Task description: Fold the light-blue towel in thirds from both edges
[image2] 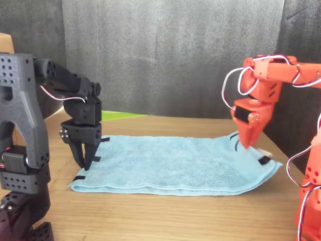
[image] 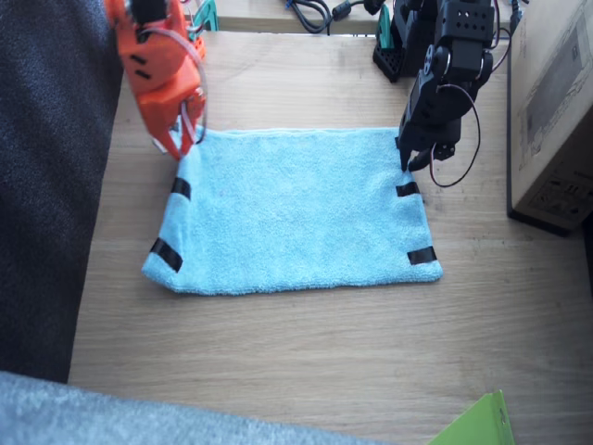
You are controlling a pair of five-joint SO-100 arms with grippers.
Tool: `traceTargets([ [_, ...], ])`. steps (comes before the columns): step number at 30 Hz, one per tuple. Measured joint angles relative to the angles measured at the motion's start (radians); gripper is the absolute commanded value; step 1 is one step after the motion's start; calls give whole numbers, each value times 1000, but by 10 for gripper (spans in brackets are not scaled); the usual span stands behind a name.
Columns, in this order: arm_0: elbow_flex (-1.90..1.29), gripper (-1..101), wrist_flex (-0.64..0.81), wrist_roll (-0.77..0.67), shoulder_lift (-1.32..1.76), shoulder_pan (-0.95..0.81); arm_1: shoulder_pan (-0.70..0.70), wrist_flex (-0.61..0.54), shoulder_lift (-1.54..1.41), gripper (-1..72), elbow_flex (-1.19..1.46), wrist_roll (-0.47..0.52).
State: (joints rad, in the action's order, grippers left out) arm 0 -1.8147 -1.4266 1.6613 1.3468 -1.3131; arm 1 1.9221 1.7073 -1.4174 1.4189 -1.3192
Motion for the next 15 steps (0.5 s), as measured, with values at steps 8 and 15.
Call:
traceTargets([
  [8,0,-1,0,0,0,17,80,115,83,3,-267,-17],
  [15,-15,-1,9,-11,3,12,155,183,233,3,-449,-26],
])
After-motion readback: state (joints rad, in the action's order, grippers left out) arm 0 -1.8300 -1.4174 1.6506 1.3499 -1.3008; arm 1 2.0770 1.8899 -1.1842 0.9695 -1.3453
